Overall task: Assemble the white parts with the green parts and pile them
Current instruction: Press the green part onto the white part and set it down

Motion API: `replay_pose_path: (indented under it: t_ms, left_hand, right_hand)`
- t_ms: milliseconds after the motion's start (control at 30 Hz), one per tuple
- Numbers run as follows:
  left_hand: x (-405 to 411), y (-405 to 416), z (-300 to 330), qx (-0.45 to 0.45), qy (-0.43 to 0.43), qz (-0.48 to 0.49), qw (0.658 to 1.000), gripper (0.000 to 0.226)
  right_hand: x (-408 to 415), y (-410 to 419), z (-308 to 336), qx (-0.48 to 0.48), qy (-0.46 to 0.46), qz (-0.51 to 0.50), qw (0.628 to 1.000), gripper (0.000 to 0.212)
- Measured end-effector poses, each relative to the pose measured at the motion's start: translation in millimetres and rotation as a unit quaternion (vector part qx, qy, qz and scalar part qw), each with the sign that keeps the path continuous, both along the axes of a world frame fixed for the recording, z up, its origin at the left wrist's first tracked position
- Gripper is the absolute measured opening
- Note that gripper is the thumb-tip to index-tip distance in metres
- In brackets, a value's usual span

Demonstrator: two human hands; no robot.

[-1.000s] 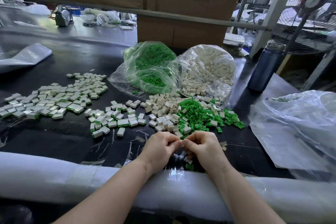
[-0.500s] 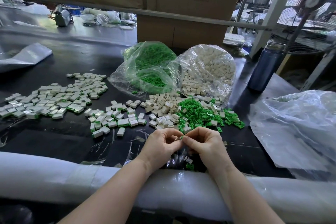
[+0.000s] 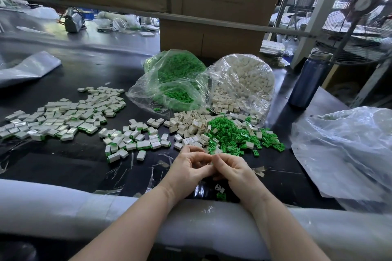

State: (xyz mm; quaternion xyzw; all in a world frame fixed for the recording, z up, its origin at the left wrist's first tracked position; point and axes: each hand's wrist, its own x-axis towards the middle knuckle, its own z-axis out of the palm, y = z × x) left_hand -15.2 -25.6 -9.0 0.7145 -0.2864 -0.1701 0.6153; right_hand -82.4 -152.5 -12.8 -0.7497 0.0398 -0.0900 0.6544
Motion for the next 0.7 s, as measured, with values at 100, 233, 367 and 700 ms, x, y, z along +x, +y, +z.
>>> replay_pose_path:
  t_ms: [100, 233, 367, 700]
  left_hand:
    - [-1.6, -0.3, 1.5, 0.005, -0.006, -0.010, 1.000, 0.017]
    - [-2.2, -0.5, 2.2, 0.020, -0.015, -0.021, 0.999, 0.017]
    - [-2.5, -0.3, 2.3, 0.014, -0.017, -0.014, 1.000, 0.018]
    - [-3.7, 2.2, 4.0, 0.014, -0.026, -0.014, 0.999, 0.013]
  right_hand:
    - [-0.4, -0.4, 0.3, 0.011, 0.000, -0.004, 1.000, 0.019]
    - [-0.1, -1.0, -0.8, 0.004, 0.002, -0.010, 1.000, 0.016]
    - [-0.8, -0.2, -0.7, 0.002, -0.005, -0.007, 1.000, 0.015]
    - [-2.2, -1.1, 0.5, 0.032, 0.000, 0.003, 0.999, 0.015]
